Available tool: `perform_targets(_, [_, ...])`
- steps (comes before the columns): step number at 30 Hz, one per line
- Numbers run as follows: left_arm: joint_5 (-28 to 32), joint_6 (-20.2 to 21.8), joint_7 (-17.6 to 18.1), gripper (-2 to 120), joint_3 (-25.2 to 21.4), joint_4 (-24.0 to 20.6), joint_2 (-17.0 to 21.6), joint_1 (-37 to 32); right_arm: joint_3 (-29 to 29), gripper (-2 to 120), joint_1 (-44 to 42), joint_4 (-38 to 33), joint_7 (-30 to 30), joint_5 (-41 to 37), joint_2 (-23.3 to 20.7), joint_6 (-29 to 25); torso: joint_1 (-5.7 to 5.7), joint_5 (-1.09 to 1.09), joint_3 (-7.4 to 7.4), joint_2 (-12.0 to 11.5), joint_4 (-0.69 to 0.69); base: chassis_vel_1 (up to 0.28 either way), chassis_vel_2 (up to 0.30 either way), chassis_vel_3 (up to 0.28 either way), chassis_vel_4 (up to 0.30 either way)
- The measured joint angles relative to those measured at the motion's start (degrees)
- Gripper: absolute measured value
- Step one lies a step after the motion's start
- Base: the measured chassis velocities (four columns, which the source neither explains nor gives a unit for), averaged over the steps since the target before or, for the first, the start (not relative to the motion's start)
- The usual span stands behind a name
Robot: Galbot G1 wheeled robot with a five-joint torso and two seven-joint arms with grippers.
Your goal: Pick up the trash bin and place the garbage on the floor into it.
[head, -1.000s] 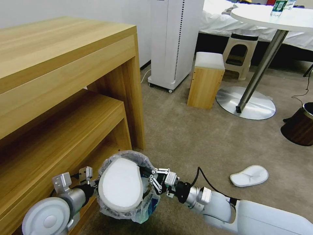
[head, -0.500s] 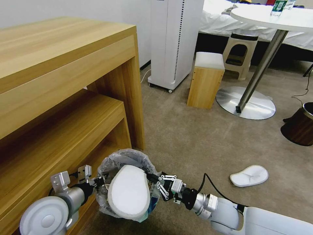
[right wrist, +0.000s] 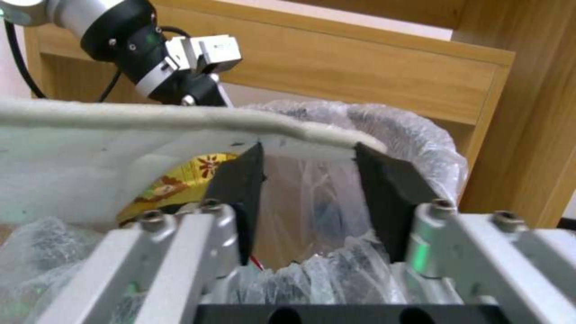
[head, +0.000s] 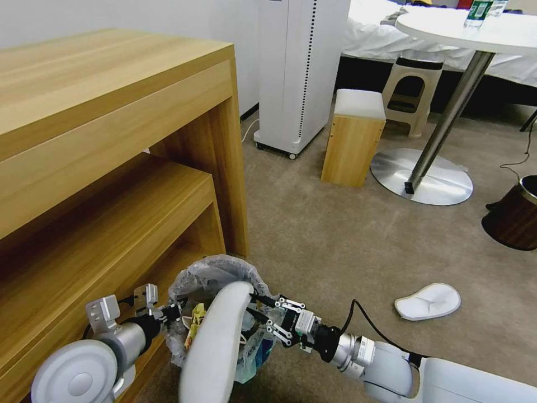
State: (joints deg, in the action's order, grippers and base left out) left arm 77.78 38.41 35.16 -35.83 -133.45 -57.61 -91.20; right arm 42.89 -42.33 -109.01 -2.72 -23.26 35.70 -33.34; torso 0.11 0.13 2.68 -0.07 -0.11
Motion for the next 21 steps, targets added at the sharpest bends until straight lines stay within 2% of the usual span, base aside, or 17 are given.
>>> perform_targets(1, [0.0, 0.0, 0.0, 0, 0.0, 0.0, 0.0, 0.0, 0.0, 44, 0.0, 0.0, 0.0, 0.0, 0.0, 0.0, 0.00, 0.00, 0.00, 0.0, 0.00, 0.000, 0.000, 0.000, 0.000])
perform_targets(3, [-0.1, 0.0, 0.0, 0, 0.1, -0.2, -0.3, -0.2, 0.0, 56, -0.1, 0.0, -0.1, 0.0, 0.0, 0.4, 0.00, 0.00, 0.00, 0.0, 0.00, 0.000, 0.000, 0.000, 0.000])
perform_targets(4, [-0.1, 0.0, 0.0, 0, 0.1, -0.2, -0.3, -0.2, 0.0, 56, -0.1, 0.0, -0.1, 0.0, 0.0, 0.4, 0.00, 0.00, 0.00, 0.0, 0.00, 0.000, 0.000, 0.000, 0.000])
perform_targets(7, [-0.2, 0.0, 0.0, 0, 0.2, -0.3, -0.3, -0.4, 0.1, 71, 0.1, -0.1, -0.7, -0.2, 0.0, 1.0, 0.00, 0.00, 0.00, 0.0, 0.00, 0.000, 0.000, 0.000, 0.000])
perform_targets(8, [-0.2, 0.0, 0.0, 0, 0.2, -0.3, -0.3, -0.4, 0.1, 71, 0.1, -0.1, -0.7, -0.2, 0.0, 1.0, 0.00, 0.00, 0.00, 0.0, 0.00, 0.000, 0.000, 0.000, 0.000])
perform_targets(10, [-0.2, 0.0, 0.0, 0, 0.2, -0.3, -0.3, -0.5, 0.1, 81, 0.2, -0.1, -0.8, -0.2, -0.1, 1.2, 0.00, -0.01, 0.00, 0.0, 0.00, 0.000, 0.000, 0.000, 0.000])
perform_targets(13, [-0.2, 0.1, 0.0, 0, 0.2, -0.3, -0.3, -0.6, 0.0, 88, 0.2, -0.1, -0.8, -0.2, -0.1, 1.2, 0.00, 0.00, 0.00, 0.0, 0.01, 0.000, 0.000, 0.000, 0.000])
perform_targets(14, [-0.1, 0.0, 0.0, 0, 0.2, -0.4, -0.3, -0.6, -0.1, 96, 0.2, -0.1, -0.8, -0.2, 0.0, 1.2, 0.00, 0.00, 0.00, 0.0, 0.00, 0.000, 0.000, 0.000, 0.000])
perform_targets(21, [-0.1, 0.1, -0.1, 0, 0.6, -0.6, -0.5, -0.8, -0.3, 100, 0.2, 0.0, -1.1, -0.2, 0.2, 1.3, 0.00, 0.00, 0.00, 0.0, 0.00, 0.000, 0.000, 0.000, 0.000])
